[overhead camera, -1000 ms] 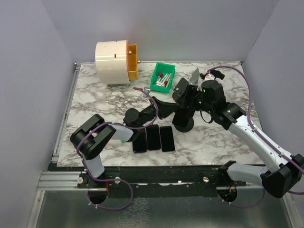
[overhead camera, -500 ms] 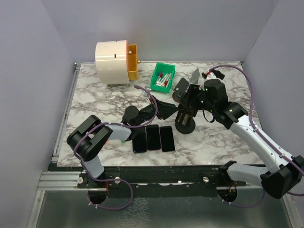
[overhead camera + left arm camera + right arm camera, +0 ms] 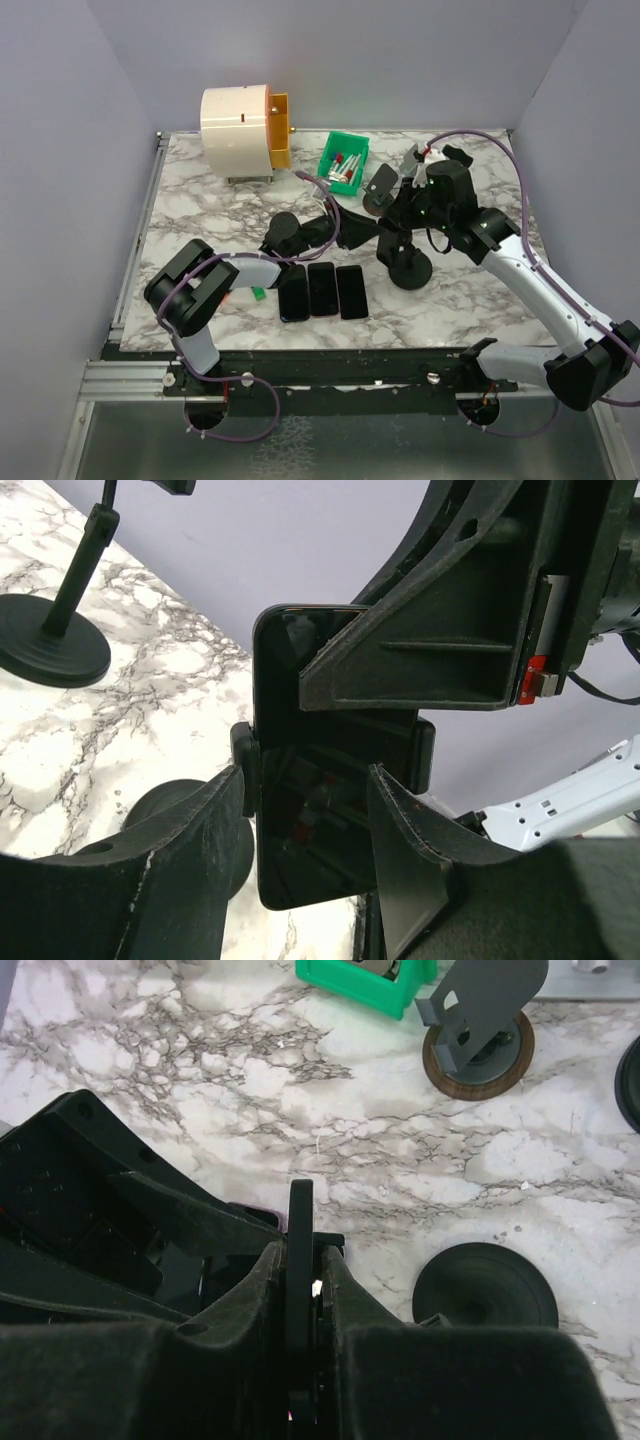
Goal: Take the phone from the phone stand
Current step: Pick up the phone stand with the phone at the center of the board.
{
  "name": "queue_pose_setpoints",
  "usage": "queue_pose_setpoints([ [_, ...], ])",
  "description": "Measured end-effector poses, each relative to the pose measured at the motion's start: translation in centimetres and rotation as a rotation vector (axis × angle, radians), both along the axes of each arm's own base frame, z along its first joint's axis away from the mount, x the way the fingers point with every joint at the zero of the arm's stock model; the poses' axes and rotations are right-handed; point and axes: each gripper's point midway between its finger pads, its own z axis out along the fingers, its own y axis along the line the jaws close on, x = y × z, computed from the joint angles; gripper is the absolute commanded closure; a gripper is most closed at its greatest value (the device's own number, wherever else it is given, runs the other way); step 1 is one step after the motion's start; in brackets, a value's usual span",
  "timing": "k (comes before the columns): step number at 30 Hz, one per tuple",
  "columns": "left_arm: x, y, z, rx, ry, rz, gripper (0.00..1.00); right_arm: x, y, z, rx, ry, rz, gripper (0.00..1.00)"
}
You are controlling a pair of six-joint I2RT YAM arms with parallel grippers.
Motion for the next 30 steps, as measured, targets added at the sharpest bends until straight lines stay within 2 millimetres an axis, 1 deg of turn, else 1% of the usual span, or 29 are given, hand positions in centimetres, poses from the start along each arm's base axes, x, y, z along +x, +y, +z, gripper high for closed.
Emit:
queue_pose_setpoints([
  [4,0.4,-0.5,0.2,0.007,-0.018,-0.005,0.47,0.1,-0.1,0.1,-0.014,-0.012,0.011,1.00],
  [10,0.5,-0.5,-0.2,0.019,-0.026,-0.003,0.43,0.0,0.0,0.2,-0.015,-0.028,0.034,1.00],
  [16,0.0,-0.5,-0.4,0.033,-0.045,-0.036,0.39,-1.3,0.9,0.8,0.056,-0.084,0.114,1.00],
  [19,-0.5,-0.3,-0.2,0.031,-0.058,-0.076,0.37,-2.0,1.8,2.0,0.103,-0.115,0.173,1.00],
  [23,-0.9,0.8,1.1,-0.019,-0.082,-0.118,0.38,-2.7,2.6,3.6,0.135,-0.169,0.248,1.00],
  [27,-2.0,1.7,3.0,-0.088,-0.092,-0.195,0.39,-3.6,3.2,5.4,0.155,-0.219,0.321,1.00],
  [30,-2.9,1.7,3.2,-0.102,-0.051,-0.251,0.37,-4.8,3.4,6.7,0.172,-0.255,0.378,1.00],
])
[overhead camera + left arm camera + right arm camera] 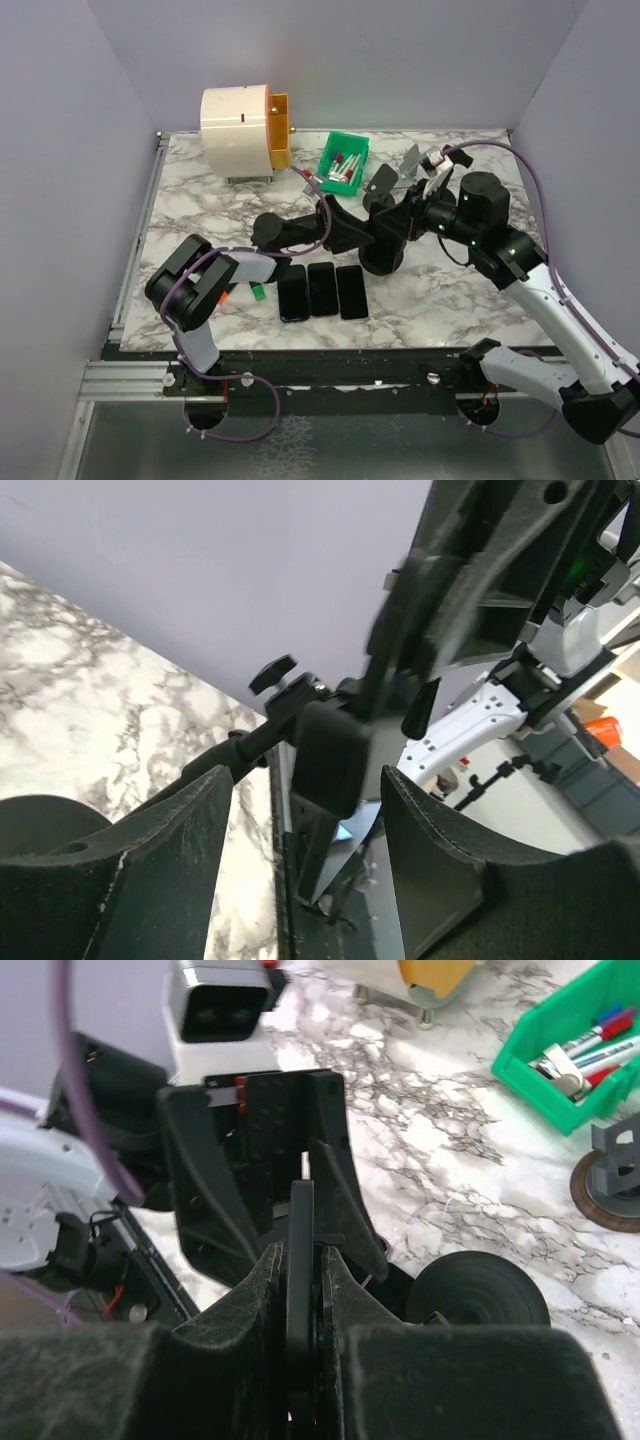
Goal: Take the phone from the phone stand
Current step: Pick up the phone stand with the phone at the center of the board, then place the phone stand with the phone at the center of the board.
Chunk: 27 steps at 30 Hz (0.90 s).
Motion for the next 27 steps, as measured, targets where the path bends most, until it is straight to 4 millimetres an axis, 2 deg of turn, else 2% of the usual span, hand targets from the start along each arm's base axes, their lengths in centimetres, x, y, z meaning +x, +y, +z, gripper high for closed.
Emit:
queue_pose_setpoints([
  [4,-1.4,0.5,-0.5,0.016,0.031,-0.039,0.29,-2.7,-0.4,1.3,0.014,-0.032,0.079,1.00],
  [7,-3.1,1.4,0.1,0.020,-0.011,-0.037,0.24,-5.0,-0.9,2.1,0.029,-0.045,0.129,1.00],
  [10,-4.6,3.1,2.2,0.029,-0.106,0.017,0.20,-7.4,-1.3,2.6,0.044,-0.042,0.183,1.00],
  [15,-6.5,6.4,6.8,0.015,-0.287,0.183,0.19,-10.5,-1.5,2.2,0.060,0.020,0.269,1.00],
  [17,-6.8,7.3,7.2,0.018,-0.317,0.229,0.19,-11.4,-1.5,1.6,0.066,0.045,0.296,1.00],
  [20,-6.7,8.3,5.9,0.059,-0.311,0.296,0.19,-12.5,-1.6,0.2,0.069,0.092,0.326,1.00],
  [24,-6.0,9.0,2.7,0.143,-0.249,0.357,0.19,-13.8,-1.7,-1.7,0.065,0.166,0.358,1.00],
  [27,-5.6,9.2,1.9,0.174,-0.226,0.382,0.19,-14.6,-1.5,-2.3,0.076,0.208,0.390,1.00],
])
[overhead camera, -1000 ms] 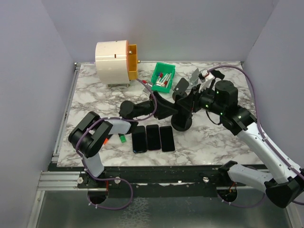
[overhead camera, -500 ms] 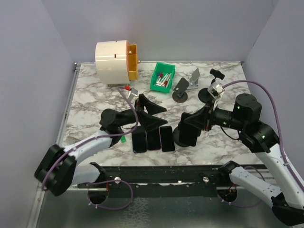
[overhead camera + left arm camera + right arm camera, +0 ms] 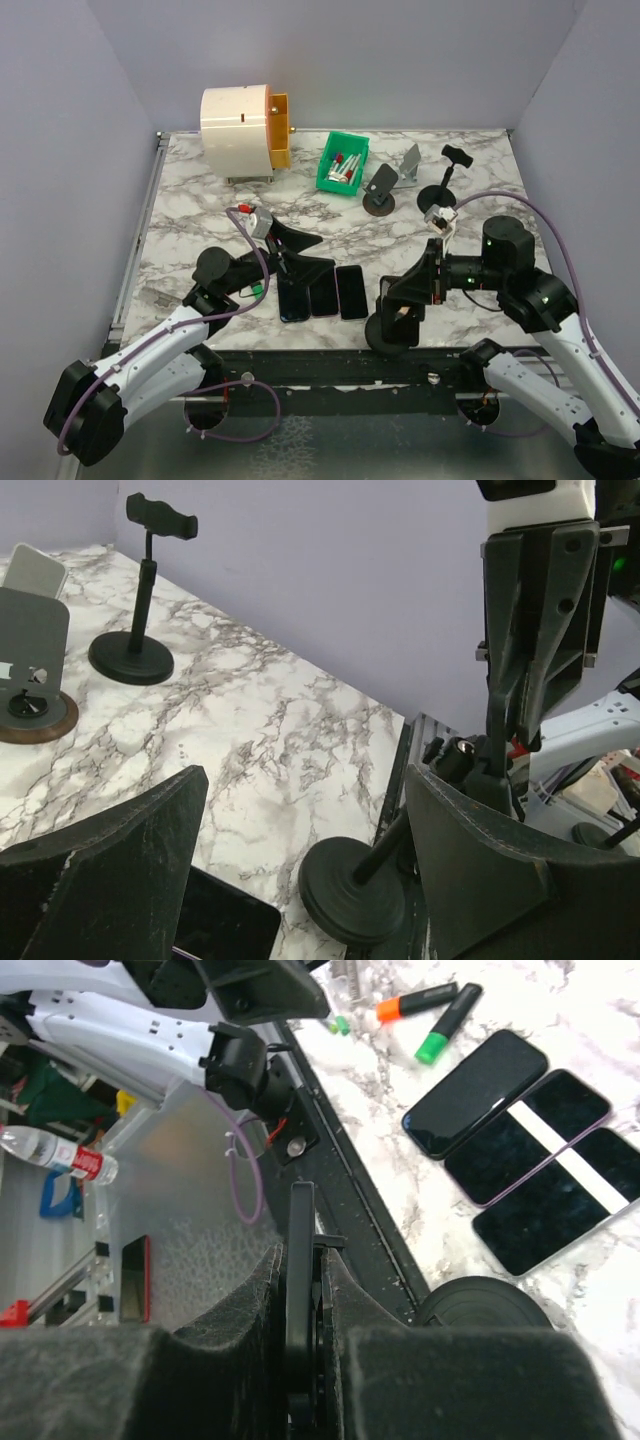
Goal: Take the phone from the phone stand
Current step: Place the phone stand with the phone at the center of the board.
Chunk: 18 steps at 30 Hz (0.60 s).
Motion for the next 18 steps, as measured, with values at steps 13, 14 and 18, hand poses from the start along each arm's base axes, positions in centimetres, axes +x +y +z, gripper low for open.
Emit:
queue_pose_setpoints([
  [13,0.4,0.2,-0.5,0.019,0.013,0.029,0.19,-0.3,0.5,-2.7,-0.046,0.069,0.036,1.00],
  [14,0.4,0.2,-0.6,0.019,0.014,0.028,0.19,-0.1,0.5,-2.8,-0.052,0.064,0.032,1.00],
  [18,0.5,0.1,-0.8,0.025,0.018,0.028,0.19,0.6,0.6,-3.5,-0.070,0.051,0.024,1.00],
])
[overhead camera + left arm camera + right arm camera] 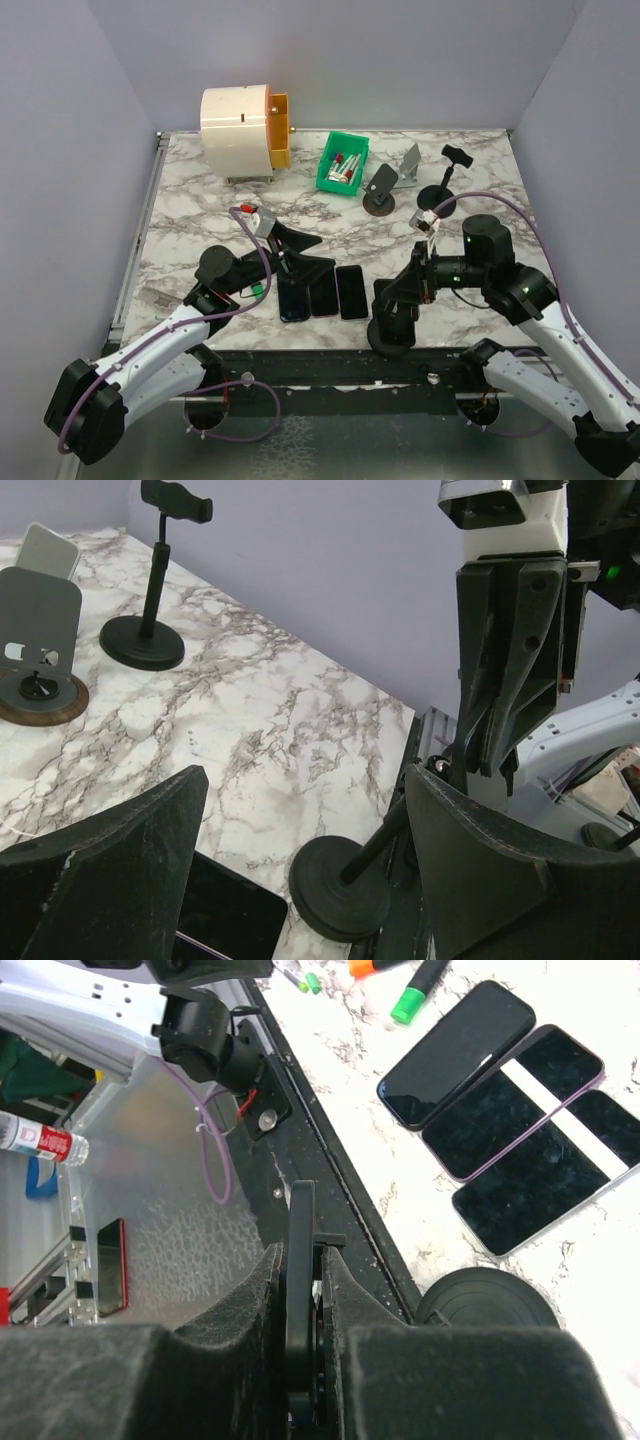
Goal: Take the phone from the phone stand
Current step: Place the phone stand with the phone at the center of the board.
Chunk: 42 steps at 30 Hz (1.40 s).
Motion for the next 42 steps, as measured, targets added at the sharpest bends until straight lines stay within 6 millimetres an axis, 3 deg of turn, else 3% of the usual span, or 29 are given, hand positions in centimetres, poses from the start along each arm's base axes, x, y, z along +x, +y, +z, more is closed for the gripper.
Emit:
queue_pose_setpoints([
  [4,0.1,-0.1,-0.4,0.008,0.011,0.000,0.19,0.6,0.5,-1.0,-0.008,0.018,0.004,1.00],
  [8,0.1,-0.1,-0.4,0.008,0.011,0.000,0.19,1.0,1.0,-0.8,0.011,0.004,0.014,0.99],
  [15,0.1,-0.1,-0.4,0.008,0.011,0.000,0.19,1.3,1.1,-0.7,0.013,-0.008,0.008,0.61],
  [28,0.2,-0.1,-0.6,0.012,0.017,-0.001,0.19,2.6,-0.2,-1.2,-0.051,-0.046,-0.103,0.23],
  [32,0.2,-0.2,-0.6,0.013,0.019,-0.001,0.19,3.4,-1.3,-0.1,-0.093,-0.066,-0.184,0.19],
  [39,0.1,-0.4,-1.1,0.016,0.048,-0.015,0.18,3.9,-2.9,5.8,-0.103,-0.149,-0.277,0.20],
  [42,-0.7,-1.3,-1.7,0.025,0.085,-0.067,0.18,3.3,-3.2,5.7,-0.118,-0.134,-0.271,0.24],
])
